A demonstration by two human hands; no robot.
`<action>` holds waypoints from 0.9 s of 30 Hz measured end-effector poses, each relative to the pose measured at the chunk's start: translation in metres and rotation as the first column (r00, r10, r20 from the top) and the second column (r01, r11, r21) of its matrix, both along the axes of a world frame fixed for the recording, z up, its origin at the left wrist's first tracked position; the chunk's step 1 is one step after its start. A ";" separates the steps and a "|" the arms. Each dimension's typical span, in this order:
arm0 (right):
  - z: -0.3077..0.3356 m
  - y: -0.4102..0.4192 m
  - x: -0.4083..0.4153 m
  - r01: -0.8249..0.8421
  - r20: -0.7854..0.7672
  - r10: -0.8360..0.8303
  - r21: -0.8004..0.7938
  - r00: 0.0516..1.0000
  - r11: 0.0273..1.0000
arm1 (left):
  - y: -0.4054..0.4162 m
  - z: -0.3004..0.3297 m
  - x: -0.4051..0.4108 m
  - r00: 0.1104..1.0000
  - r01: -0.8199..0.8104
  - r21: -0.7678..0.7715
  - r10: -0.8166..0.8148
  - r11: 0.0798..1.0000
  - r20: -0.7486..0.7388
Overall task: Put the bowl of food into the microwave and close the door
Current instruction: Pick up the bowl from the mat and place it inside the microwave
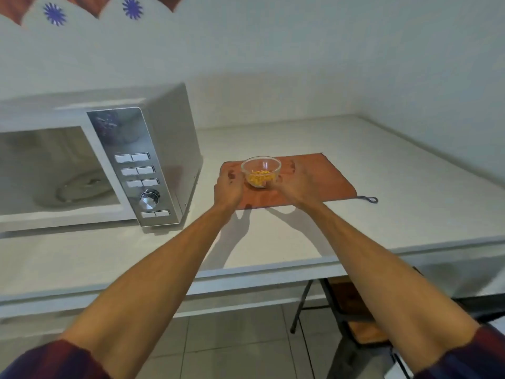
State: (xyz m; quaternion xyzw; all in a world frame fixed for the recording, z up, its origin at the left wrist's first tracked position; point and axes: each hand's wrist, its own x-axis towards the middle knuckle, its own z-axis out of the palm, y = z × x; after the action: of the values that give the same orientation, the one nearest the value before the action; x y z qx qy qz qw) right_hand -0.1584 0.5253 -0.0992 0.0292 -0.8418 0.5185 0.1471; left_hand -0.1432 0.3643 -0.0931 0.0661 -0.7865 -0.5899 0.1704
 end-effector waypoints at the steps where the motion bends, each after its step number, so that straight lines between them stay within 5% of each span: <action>1: -0.002 -0.001 -0.010 -0.006 0.017 0.006 -0.003 1.000 1.000 | 0.005 -0.003 -0.007 1.000 0.013 0.018 -0.013 1.000 0.009; 11: -0.023 -0.016 -0.074 -0.156 0.108 0.162 -0.059 0.981 0.986 | 0.017 0.001 -0.081 0.972 0.022 0.205 -0.070 0.979 0.226; 22: -0.033 -0.035 -0.073 -0.002 0.022 0.004 -0.084 1.000 0.996 | 0.013 -0.017 -0.079 0.994 0.053 0.145 -0.066 0.988 0.086; 27: -0.018 -0.042 -0.040 -0.017 -0.005 0.016 -0.160 1.000 0.987 | -0.008 -0.006 -0.048 0.989 0.108 0.281 -0.133 0.954 0.069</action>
State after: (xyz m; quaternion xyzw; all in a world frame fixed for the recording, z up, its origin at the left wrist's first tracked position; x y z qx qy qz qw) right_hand -0.1980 0.4837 -0.1176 0.0252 -0.7969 0.5857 0.1462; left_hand -0.1911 0.3568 -0.0993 0.0666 -0.7057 -0.6998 0.0889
